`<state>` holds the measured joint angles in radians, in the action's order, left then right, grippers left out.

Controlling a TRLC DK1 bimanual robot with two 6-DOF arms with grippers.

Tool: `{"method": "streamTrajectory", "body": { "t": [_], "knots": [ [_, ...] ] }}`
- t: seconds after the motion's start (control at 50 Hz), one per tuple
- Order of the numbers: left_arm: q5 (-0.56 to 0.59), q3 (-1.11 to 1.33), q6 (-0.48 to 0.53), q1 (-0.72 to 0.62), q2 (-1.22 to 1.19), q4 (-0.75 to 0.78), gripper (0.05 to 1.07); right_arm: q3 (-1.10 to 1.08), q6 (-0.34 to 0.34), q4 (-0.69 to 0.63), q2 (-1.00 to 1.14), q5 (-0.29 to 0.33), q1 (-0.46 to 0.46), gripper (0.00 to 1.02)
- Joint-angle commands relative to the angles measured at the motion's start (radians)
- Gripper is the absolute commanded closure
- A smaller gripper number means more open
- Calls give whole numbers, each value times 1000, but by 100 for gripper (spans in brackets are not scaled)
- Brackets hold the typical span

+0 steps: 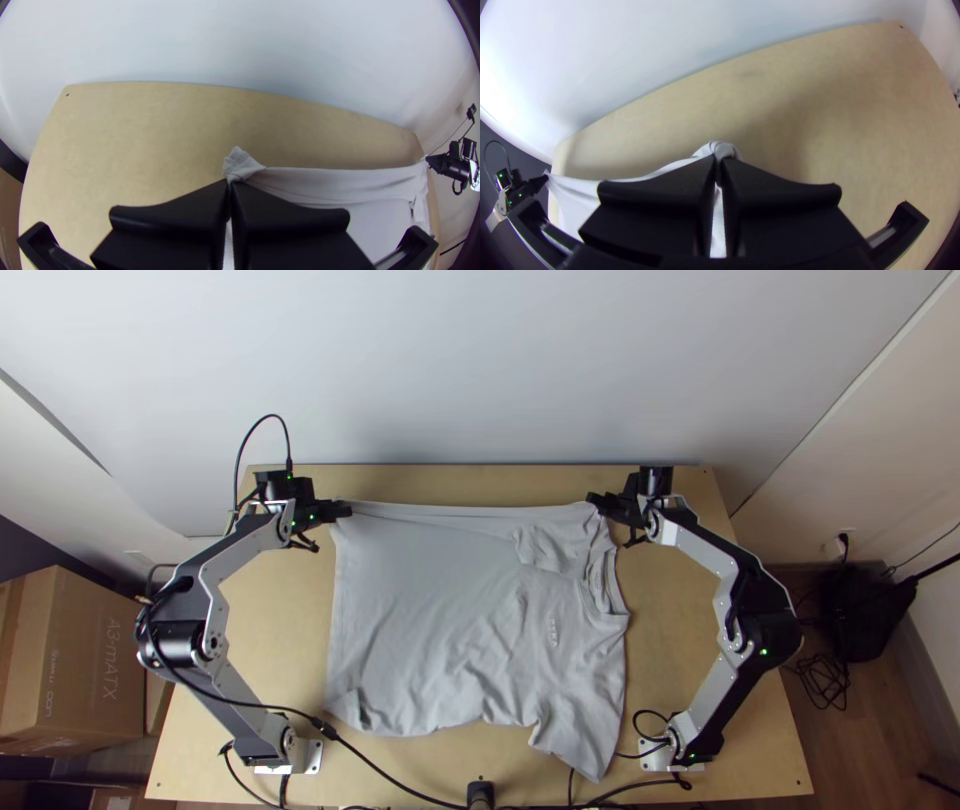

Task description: Fold the t-shirt

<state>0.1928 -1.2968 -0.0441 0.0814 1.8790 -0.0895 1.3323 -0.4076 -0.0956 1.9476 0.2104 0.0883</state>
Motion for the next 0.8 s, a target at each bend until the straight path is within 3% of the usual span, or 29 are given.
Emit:
{"method": "streamTrajectory", "body": {
  "t": [0.0, 0.16, 0.48, 0.78],
  "knots": [
    [-21, -94, -5, 4, 71, -21, 105, 113, 16, -23, 83, -11, -33, 100],
    [-24, -216, -10, 0, 154, -58, 105, 278, 16, -99, 188, -13, -48, 100],
    [-32, -467, -102, 1, 244, -363, 105, 467, 6, -243, 264, -11, -45, 100],
    [-7, -407, -111, -5, 138, -474, 105, 507, 4, -493, 201, -6, -28, 100]
  ]
}}
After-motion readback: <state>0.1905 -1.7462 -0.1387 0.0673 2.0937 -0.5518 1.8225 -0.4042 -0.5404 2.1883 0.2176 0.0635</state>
